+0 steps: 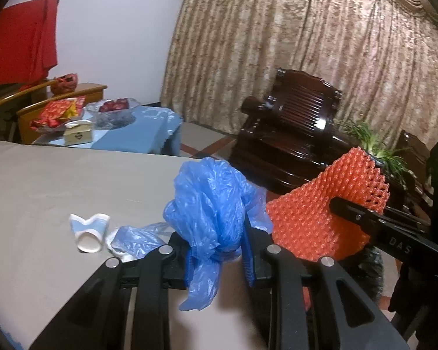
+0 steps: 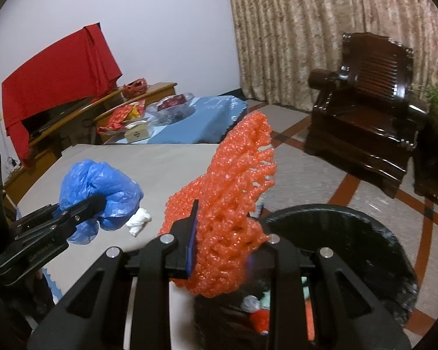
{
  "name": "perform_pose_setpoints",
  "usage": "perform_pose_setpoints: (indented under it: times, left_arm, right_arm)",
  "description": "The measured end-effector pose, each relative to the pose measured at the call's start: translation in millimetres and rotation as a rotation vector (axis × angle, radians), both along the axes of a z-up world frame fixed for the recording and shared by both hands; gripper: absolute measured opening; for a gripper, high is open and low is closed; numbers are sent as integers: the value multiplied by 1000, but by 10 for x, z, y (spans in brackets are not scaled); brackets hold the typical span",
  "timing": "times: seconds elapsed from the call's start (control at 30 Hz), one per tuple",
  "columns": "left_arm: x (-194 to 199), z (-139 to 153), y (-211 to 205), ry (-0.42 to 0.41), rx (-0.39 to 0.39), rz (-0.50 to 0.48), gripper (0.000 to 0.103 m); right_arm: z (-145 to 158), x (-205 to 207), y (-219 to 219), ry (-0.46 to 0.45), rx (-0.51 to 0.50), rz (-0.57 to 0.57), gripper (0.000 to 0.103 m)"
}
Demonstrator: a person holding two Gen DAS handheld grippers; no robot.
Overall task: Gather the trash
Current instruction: 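Carry the blue bag and foam net over the bin and release both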
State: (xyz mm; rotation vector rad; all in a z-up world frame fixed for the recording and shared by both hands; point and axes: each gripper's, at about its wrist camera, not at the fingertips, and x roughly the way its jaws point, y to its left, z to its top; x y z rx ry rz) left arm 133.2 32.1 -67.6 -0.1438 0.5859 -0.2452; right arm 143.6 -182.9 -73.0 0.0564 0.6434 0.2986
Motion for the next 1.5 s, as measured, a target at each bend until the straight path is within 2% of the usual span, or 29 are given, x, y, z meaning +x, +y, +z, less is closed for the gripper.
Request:
perform_pose_setpoints:
  times: [0.3,0.73,1.2,1.5]
  left_arm:
    - [-113,-9,-491,-1,-1,-91,26]
    - [-31,-257,-1094,39,10,-214,26]
    - [186,-616,-1613,102,26,-308,26]
    - [282,-800,-1711,139,44,-336,27]
  right_arm:
    - [-15,-207,-465,-2,-13,-93,24]
    - [-300,-323,-1082,53,-38,-231,24]
    - [-574,-308,-1378,111,-60,-301,25]
    - [-808,-260,-1448,162,-85,-307,26]
